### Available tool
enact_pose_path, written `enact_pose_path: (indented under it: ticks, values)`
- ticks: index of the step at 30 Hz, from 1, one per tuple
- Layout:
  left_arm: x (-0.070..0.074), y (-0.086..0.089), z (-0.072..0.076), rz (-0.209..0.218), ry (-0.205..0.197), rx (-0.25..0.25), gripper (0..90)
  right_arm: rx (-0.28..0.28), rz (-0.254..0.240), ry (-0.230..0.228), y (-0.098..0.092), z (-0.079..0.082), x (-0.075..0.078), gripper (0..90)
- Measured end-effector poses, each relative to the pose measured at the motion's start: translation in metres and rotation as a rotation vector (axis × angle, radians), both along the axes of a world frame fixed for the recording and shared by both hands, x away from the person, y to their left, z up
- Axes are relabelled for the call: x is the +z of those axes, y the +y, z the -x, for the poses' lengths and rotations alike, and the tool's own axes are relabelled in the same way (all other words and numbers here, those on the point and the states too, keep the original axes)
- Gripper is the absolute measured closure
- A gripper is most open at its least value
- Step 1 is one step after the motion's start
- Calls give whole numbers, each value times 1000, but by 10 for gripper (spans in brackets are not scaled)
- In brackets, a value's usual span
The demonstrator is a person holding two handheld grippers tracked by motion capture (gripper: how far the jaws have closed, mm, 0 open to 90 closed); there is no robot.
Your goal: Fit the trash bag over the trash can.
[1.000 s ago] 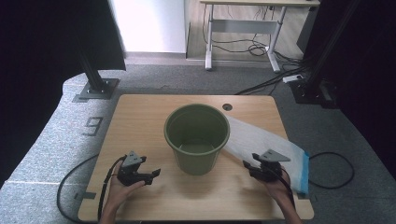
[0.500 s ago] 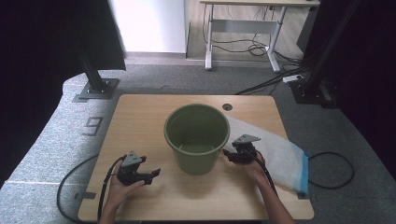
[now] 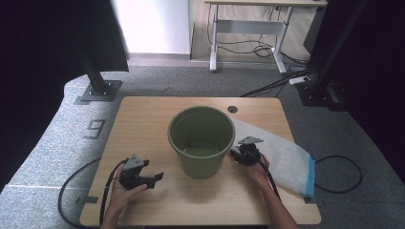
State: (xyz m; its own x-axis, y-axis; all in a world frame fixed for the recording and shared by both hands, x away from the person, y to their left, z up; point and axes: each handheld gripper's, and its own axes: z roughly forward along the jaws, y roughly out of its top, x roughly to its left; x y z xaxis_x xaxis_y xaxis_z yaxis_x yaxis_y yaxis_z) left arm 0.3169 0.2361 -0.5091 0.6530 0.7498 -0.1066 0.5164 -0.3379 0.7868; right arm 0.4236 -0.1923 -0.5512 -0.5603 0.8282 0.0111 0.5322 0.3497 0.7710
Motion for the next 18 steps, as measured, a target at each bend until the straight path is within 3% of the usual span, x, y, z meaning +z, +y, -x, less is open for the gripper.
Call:
enact_pose_path:
  ticks: [3,6,10,11,12,14,16,18]
  values:
    - [0,1,0,2,1,1,162,-15,26,4,-2,2,2,875]
    - [0,2,0,1,2,0,162,-13,50,12,-7,7,6,883]
    - [0,4,-1,2,3,4,162,-10,4,-5,-16,12,15,884]
    - [0,4,-1,3,1,6,162,-12,-26,-11,-20,14,19,884]
    - [1,4,0,6,-3,9,163,-20,-88,-36,-29,19,31,884]
    - [1,5,0,8,-4,8,162,-21,-105,-44,-31,20,35,885]
    - [2,5,1,11,-8,10,162,-31,-162,-81,-43,28,50,885]
    - [2,6,1,13,-7,10,162,-35,-174,-88,-45,30,53,885]
